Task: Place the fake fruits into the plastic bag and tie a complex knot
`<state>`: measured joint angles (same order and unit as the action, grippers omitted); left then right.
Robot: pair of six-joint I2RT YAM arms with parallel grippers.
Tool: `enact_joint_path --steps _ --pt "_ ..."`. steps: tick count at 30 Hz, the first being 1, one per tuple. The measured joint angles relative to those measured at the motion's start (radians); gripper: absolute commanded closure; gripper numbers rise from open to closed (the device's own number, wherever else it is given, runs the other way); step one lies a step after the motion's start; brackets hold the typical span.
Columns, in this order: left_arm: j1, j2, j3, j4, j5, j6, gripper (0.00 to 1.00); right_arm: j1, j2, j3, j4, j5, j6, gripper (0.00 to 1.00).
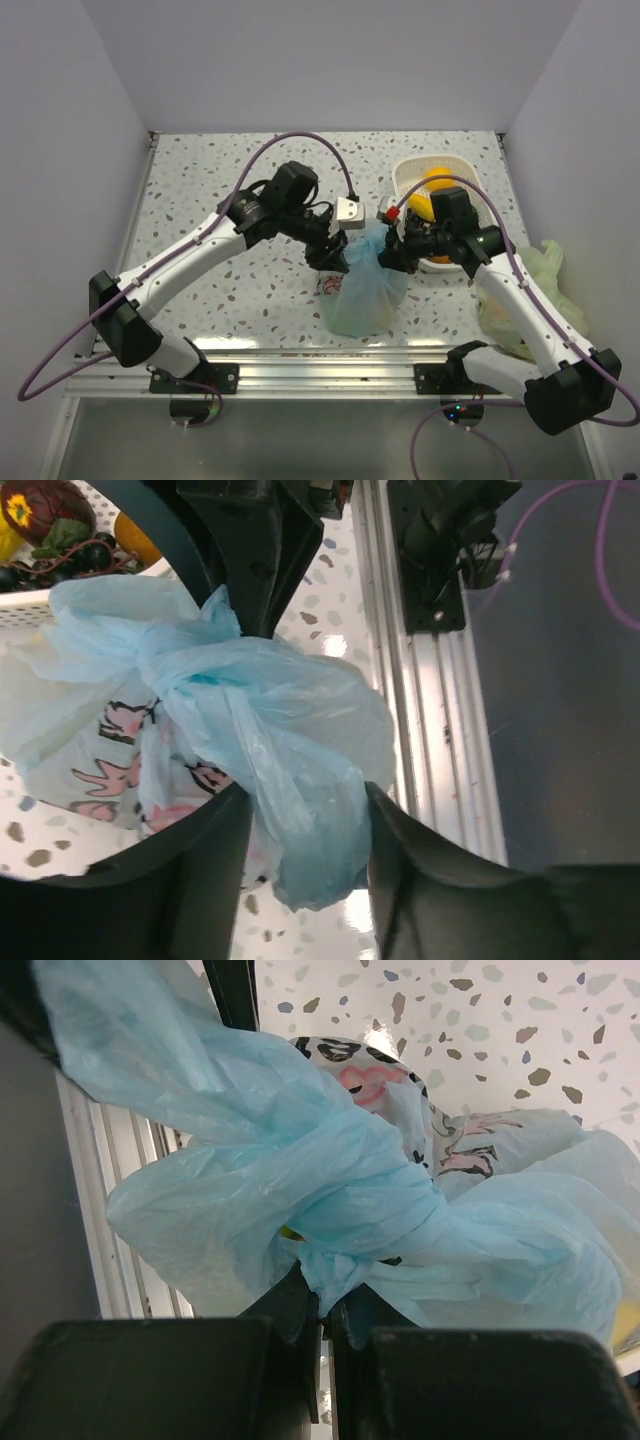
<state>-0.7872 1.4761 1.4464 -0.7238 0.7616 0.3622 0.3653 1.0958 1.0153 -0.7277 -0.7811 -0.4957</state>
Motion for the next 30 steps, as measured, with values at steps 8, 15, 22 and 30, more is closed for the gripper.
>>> enact_joint_path --steps 8,15,22,30 --pt "0.007 0.057 0.011 -0.004 -0.114 0.017 1.0 -0.003 -0.013 0.002 -0.044 -0.003 -0.024 1.0" --pt "0.089 0.057 -0.056 0.027 -0.179 0.016 1.0 -0.053 -0.043 0.043 -0.096 -0.025 -0.061 1.0" --pt "0.188 0.057 -0.097 0.065 -0.175 0.021 1.0 -0.139 -0.043 0.06 -0.129 -0.071 -0.096 1.0" --pt "0.22 0.026 -0.111 0.075 -0.174 0.044 1.0 -0.203 -0.024 0.072 -0.103 -0.138 -0.047 1.0"
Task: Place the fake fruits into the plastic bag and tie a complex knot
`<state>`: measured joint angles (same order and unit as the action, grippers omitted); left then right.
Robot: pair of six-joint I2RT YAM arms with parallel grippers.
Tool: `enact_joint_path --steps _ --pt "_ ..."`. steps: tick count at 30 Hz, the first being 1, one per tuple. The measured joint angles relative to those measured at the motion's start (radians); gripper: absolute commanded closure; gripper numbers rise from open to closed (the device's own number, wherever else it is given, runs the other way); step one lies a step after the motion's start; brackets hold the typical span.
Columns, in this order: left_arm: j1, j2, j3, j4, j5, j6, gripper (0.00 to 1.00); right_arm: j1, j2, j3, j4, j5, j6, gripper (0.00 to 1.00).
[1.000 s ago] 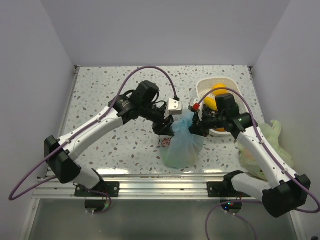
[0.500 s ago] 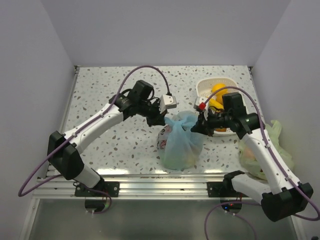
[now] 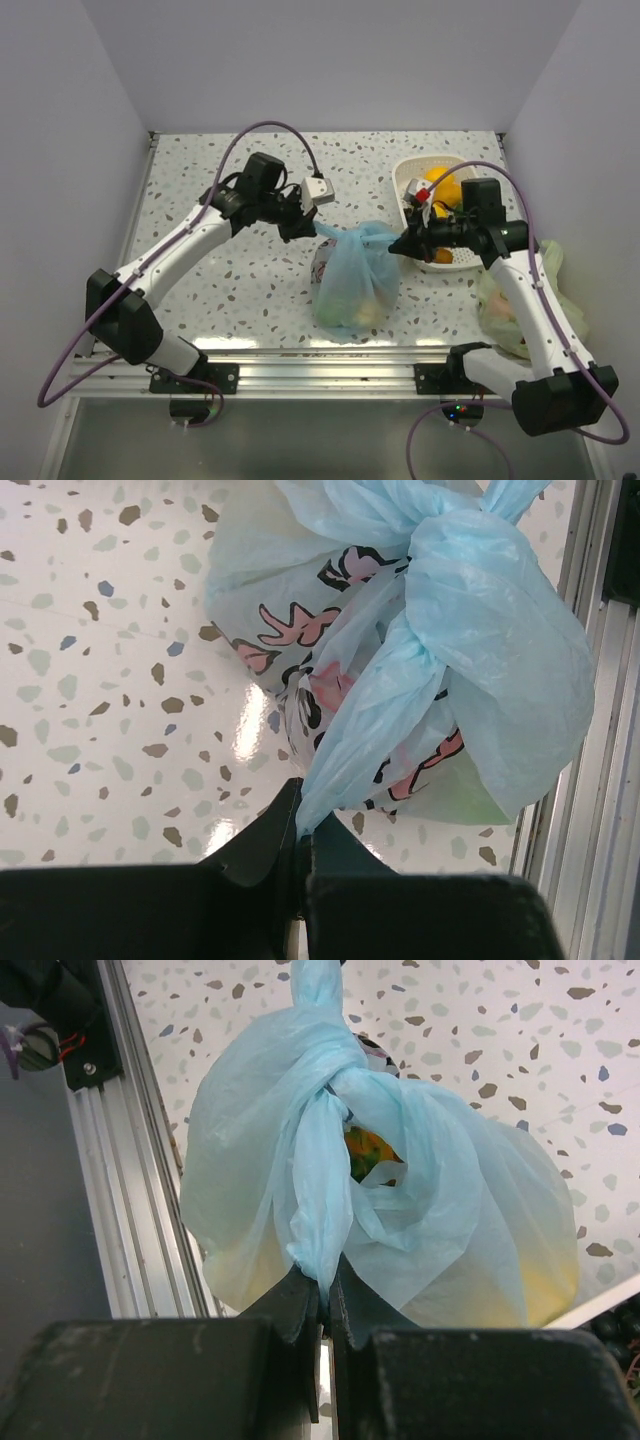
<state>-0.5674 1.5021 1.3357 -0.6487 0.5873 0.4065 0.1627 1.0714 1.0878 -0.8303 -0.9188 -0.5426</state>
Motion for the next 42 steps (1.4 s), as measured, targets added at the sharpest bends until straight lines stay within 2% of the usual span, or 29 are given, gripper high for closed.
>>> enact_joint_path --steps 8,17,21,22,23,24,25,26,27,30,31,33,42 --pt "0.076 -0.072 0.006 -0.018 0.008 0.044 1.0 -0.031 0.035 0.018 0.013 -0.05 0.009 1.0" --pt "0.096 -0.155 -0.251 0.009 0.041 0.08 1.0 -0.034 -0.002 -0.203 0.019 -0.061 -0.053 1.0" --pt "0.106 -0.15 -0.276 0.005 0.063 0.096 1.0 -0.036 0.003 -0.222 0.01 -0.06 -0.079 1.0" --pt "0.106 -0.15 -0.273 0.003 0.071 0.104 0.96 -0.036 0.011 -0.217 -0.001 -0.06 -0.096 1.0" --pt "0.106 -0.15 -0.267 -0.002 0.077 0.113 0.91 -0.037 0.024 -0.205 -0.024 -0.06 -0.119 0.93" --pt "0.105 -0.149 -0.256 -0.009 0.082 0.12 0.84 -0.037 0.043 -0.185 -0.055 -0.059 -0.141 0.67" --pt "0.102 -0.149 -0.243 -0.017 0.084 0.132 0.7 -0.038 0.063 -0.161 -0.085 -0.056 -0.163 0.45" --pt "0.1 -0.149 -0.228 -0.024 0.085 0.145 0.63 -0.039 0.086 -0.129 -0.124 -0.044 -0.196 0.32" --pt "0.097 -0.149 -0.211 -0.03 0.088 0.158 0.52 -0.041 0.102 -0.101 -0.156 -0.036 -0.224 0.13" --pt "0.079 -0.15 -0.164 -0.037 0.09 0.19 0.4 -0.044 0.12 -0.033 -0.224 -0.013 -0.283 0.03" --pt "0.07 -0.151 -0.151 -0.041 0.089 0.2 0.3 -0.043 0.119 -0.011 -0.243 -0.007 -0.296 0.02" --pt "0.05 -0.154 -0.135 -0.05 0.089 0.227 0.2 -0.031 0.117 0.029 -0.272 0.016 -0.315 0.02" --pt "0.004 -0.156 -0.12 -0.094 0.044 0.321 0.1 0.16 0.142 0.101 -0.268 0.203 -0.281 0.02"
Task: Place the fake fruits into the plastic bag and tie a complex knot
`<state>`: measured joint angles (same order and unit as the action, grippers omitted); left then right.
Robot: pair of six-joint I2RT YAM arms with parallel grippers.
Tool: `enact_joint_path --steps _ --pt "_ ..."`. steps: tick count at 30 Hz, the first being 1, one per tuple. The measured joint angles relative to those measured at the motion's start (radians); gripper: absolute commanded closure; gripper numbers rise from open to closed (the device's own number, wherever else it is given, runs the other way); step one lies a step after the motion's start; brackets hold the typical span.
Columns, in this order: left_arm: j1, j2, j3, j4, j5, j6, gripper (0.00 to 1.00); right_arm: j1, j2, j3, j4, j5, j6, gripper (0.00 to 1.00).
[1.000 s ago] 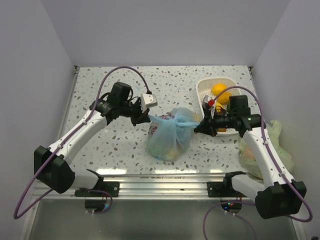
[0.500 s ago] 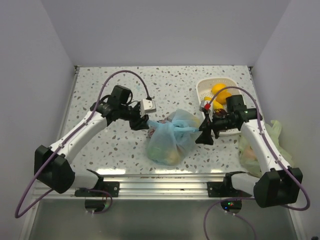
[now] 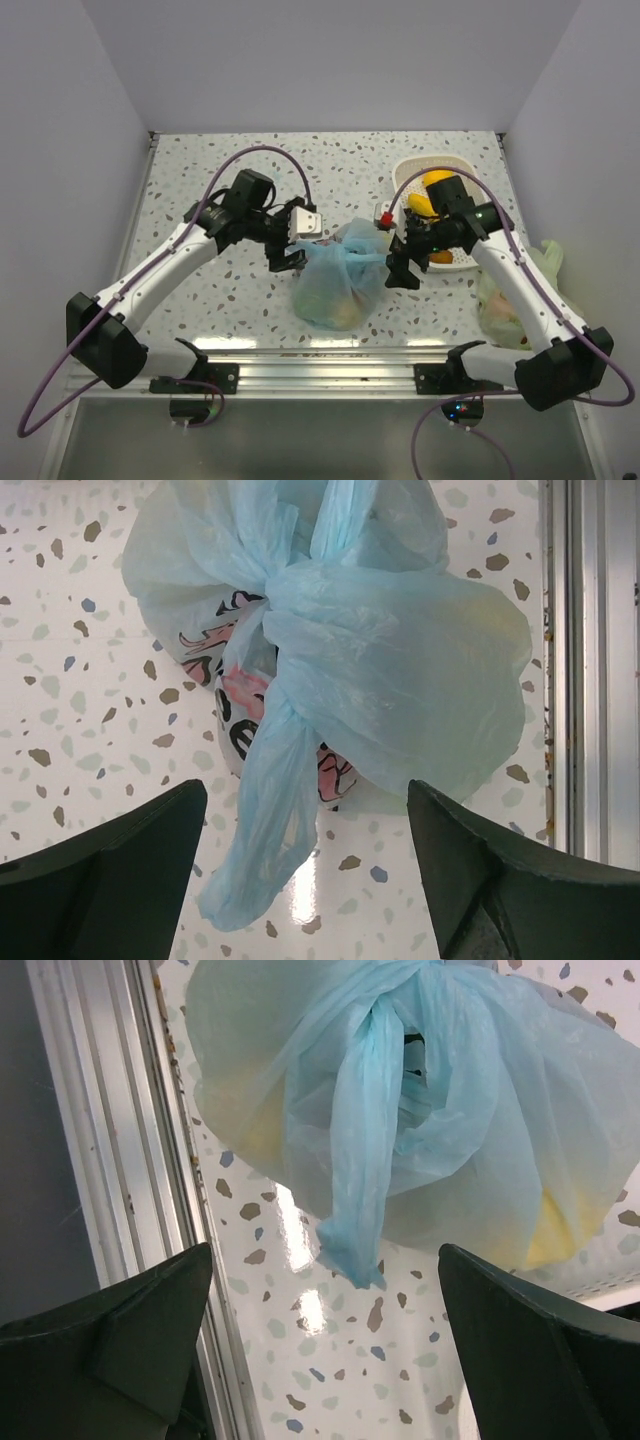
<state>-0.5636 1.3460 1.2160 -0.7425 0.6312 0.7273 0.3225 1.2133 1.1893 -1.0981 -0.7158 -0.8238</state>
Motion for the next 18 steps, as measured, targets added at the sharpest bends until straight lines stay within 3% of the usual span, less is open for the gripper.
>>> enact_joint_path --steps 2,4,10,13,15,18 --pt "0.0 0.0 0.002 -0.004 -0.018 0.022 0.0 0.03 0.035 0.024 0.007 0.037 0.018 0.02" --pt "0.0 -0.002 0.002 -0.005 -0.045 0.048 0.0 0.056 0.087 0.056 0.022 0.076 0.037 0.04" --pt "0.0 -0.006 0.002 -0.005 -0.098 0.11 0.02 0.114 0.19 0.128 0.022 0.123 0.068 0.27" --pt "0.0 0.004 0.002 -0.003 -0.113 0.133 0.07 0.145 0.203 0.131 0.018 0.128 0.082 0.33" --pt "0.0 0.024 0.002 -0.002 -0.119 0.143 0.17 0.158 0.209 0.131 0.014 0.128 0.09 0.37" --pt "0.0 0.064 0.0 0.002 -0.125 0.156 0.3 0.164 0.22 0.13 0.014 0.128 0.1 0.53"
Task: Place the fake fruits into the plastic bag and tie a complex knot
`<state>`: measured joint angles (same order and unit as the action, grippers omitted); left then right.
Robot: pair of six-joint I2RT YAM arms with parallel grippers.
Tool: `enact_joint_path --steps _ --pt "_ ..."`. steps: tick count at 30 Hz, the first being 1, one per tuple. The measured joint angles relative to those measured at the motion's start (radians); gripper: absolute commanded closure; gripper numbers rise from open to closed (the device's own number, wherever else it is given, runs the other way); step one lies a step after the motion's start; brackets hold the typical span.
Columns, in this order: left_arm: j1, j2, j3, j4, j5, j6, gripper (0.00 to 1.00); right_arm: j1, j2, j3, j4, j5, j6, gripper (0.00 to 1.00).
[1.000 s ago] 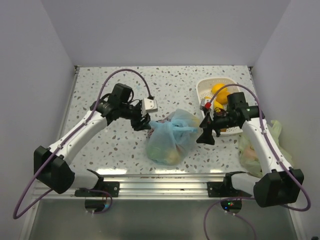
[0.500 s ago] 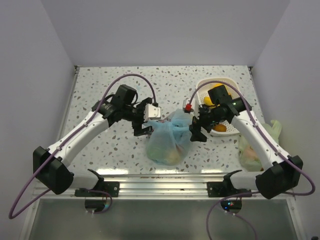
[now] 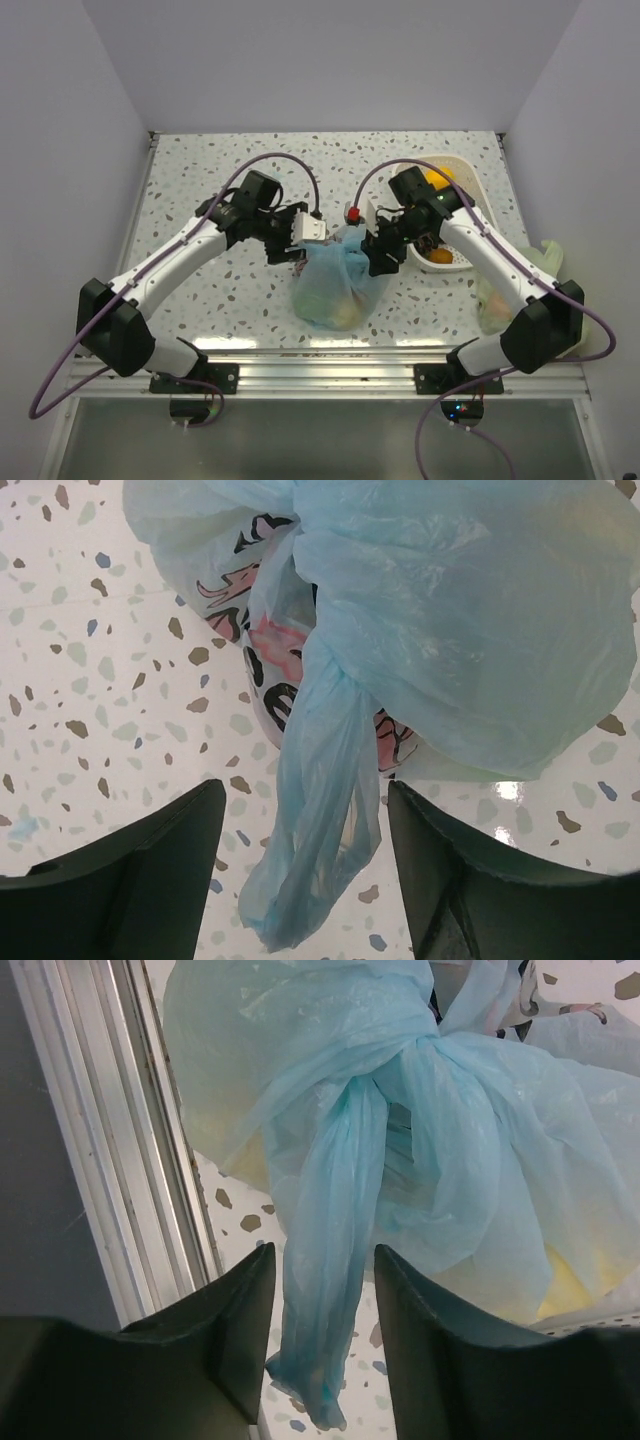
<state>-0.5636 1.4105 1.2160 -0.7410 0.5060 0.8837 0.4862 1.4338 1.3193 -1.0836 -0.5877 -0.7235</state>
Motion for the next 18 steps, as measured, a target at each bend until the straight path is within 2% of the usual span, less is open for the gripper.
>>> enact_joint_path --steps 1,3,4,5,6,7,13,18 --pt "0.0 0.007 -0.003 0.005 -0.002 0.002 0.34 0.0 0.002 -0.003 0.004 0.0 0.008 0.65" --pt "0.0 0.014 -0.016 0.019 -0.002 0.005 0.5 -0.001 0.004 -0.008 0.01 0.0 0.025 0.82" --pt "0.0 0.014 -0.021 0.024 -0.003 0.009 0.58 -0.001 0.005 -0.01 0.011 -0.001 0.038 1.0" --pt "0.0 0.014 -0.026 0.029 -0.003 0.01 0.74 -0.001 0.006 -0.01 0.012 -0.001 0.042 1.0" --pt "0.0 0.014 -0.028 0.034 -0.005 0.008 0.82 -0.001 0.007 -0.01 0.013 0.0 0.055 1.0" --pt "0.0 0.014 -0.031 0.042 -0.009 0.013 0.99 -0.001 0.008 -0.01 0.013 0.002 0.063 1.0" --pt "0.013 0.007 -0.052 0.069 -0.03 -0.002 1.0 -0.013 -0.005 -0.04 0.055 0.034 0.084 1.0" --pt "0.071 -0.068 -0.135 0.119 -0.018 -0.038 1.0 -0.015 -0.056 -0.086 0.139 0.088 0.078 1.0"
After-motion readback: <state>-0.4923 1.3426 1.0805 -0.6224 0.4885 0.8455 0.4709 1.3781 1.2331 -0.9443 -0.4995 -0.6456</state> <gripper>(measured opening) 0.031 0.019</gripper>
